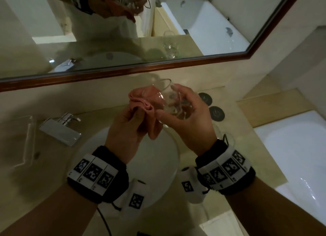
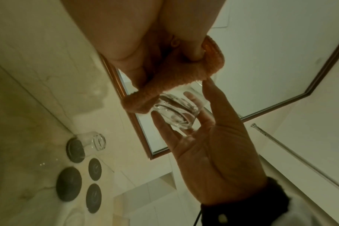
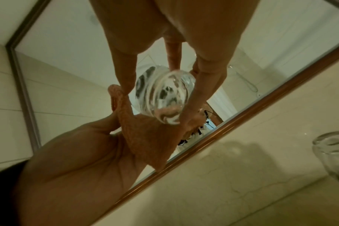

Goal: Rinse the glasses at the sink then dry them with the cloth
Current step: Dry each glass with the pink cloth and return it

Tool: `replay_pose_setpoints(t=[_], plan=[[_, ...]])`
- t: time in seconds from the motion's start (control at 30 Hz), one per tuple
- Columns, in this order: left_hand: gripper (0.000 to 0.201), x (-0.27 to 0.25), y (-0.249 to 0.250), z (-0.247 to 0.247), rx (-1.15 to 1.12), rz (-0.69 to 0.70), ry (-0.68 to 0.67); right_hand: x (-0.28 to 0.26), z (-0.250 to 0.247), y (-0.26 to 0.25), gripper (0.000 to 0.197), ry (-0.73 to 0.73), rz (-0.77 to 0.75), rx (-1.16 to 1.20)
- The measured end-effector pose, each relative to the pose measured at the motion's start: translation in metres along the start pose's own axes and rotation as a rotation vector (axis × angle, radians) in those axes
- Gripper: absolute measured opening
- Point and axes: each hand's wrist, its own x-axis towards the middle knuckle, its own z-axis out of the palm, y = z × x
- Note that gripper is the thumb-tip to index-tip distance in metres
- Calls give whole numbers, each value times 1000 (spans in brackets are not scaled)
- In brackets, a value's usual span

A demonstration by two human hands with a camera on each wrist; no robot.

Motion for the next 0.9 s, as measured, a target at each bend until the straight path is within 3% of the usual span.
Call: replay_pose_setpoints(t=[0.13,0.33,0.47,0.57,0.77,0.9], plan=[[35,21,-15,25,0,-36,-8,18,-25,18,85,-74,32,71],[33,72,-52,67,-7,-74,138,63,-104,54,80,27,34,-100],[48,113,-84,97,-53,-153,185,113,-176,84,75,35,204,-347],[59,140,-108,115,-112,-205,185,154,-214,118,73,-43,236,-624],[61,176,-153,133,-160,-290,233,197,-214,188,66,-167,219,-783],[52,197,-173,136,-138,-307,292,208,-196,224,68,-206,232,-788]])
